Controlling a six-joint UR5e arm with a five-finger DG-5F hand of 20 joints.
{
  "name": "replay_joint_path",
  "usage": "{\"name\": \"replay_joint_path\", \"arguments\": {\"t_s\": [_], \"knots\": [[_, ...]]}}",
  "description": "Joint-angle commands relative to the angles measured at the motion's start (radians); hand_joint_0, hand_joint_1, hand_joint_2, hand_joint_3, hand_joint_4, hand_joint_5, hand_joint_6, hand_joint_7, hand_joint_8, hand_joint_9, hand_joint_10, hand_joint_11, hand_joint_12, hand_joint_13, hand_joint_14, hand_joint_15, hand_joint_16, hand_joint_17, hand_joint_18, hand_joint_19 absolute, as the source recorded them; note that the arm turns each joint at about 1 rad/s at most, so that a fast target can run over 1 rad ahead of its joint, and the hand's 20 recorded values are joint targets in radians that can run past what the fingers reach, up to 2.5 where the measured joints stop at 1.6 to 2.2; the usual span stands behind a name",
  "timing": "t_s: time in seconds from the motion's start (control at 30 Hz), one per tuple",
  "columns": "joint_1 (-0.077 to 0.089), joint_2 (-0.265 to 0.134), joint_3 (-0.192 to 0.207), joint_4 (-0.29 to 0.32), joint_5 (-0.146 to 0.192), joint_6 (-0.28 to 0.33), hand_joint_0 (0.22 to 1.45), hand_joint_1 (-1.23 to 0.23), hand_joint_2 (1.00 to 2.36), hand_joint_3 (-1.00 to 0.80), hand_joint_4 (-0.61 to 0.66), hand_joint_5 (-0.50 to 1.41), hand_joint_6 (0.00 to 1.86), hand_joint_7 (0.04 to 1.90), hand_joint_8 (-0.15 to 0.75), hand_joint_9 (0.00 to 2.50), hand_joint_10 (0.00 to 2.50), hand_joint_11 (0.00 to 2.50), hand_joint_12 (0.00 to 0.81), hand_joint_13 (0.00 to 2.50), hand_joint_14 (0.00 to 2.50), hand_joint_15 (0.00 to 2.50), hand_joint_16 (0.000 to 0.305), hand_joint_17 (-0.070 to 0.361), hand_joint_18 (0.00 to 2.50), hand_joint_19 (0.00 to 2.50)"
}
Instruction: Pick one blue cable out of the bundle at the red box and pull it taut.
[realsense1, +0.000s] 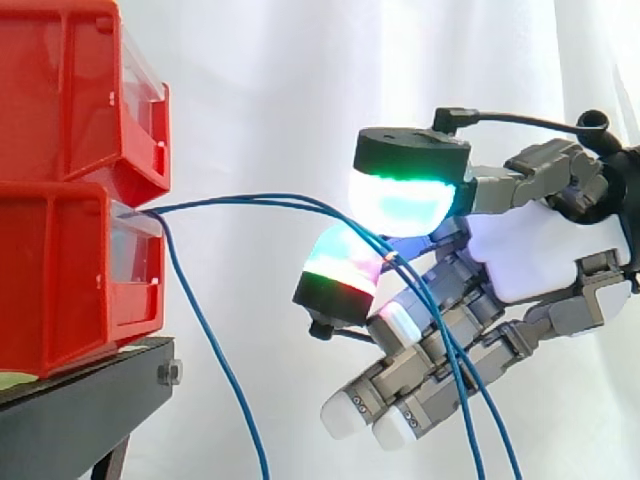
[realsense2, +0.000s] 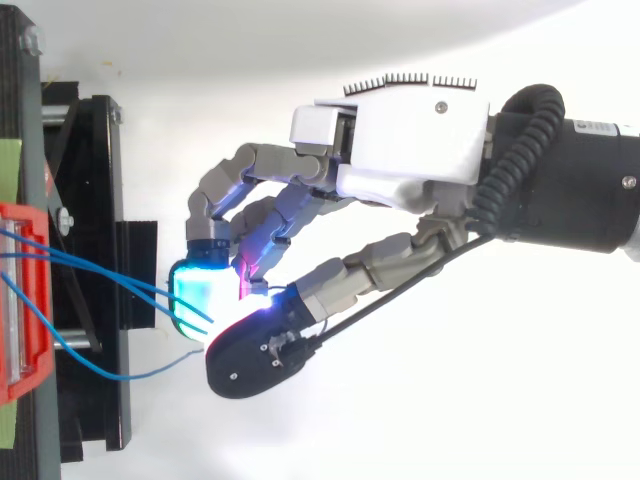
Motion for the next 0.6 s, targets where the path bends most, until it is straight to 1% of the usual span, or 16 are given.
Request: {"name": "replay_joint_path", "arguments": {"t_s": [0.0, 0.17, 0.23, 0.33, 0.57], "knots": [[0.0, 0.0, 0.0, 0.0, 0.0, 0.001, 0.65, -0.77, 1.01, -0.39, 0.03, -0.17, 0.93, 0.98, 0.322, 0.96, 0.01, 0.85, 0.371, 0.51, 0.01, 0.22, 0.048, 0.107, 0.5, 0.15], [0.001, 0.0, 0.0, 0.0, 0.0, 0.001, 0.66, -0.76, 1.01, -0.4, 0.02, -0.17, 0.93, 0.96, 0.323, 1.0, 0.02, 0.92, 0.372, 0.52, 0.01, 0.23, 0.048, 0.107, 0.51, 0.15], [0.001, 0.0, 0.0, 0.0, 0.0, 0.001, 0.66, -0.75, 1.01, -0.41, 0.02, -0.17, 0.94, 0.95, 0.325, 1.04, 0.01, 1.03, 0.372, 0.53, 0.01, 0.23, 0.047, 0.107, 0.51, 0.15], [0.0, 0.0, 0.0, 0.0, -0.002, 0.001, 0.67, -0.75, 1.01, -0.42, 0.01, -0.17, 0.94, 0.95, 0.321, 1.09, 0.01, 1.12, 0.374, 0.54, 0.01, 0.24, 0.047, 0.106, 0.52, 0.15], [-0.002, 0.0, 0.0, 0.0, -0.002, 0.001, 0.68, -0.76, 1.0, -0.44, 0.01, -0.18, 0.93, 0.93, 0.312, 1.11, 0.01, 1.18, 0.374, 0.56, 0.01, 0.24, 0.047, 0.106, 0.52, 0.15]]}}
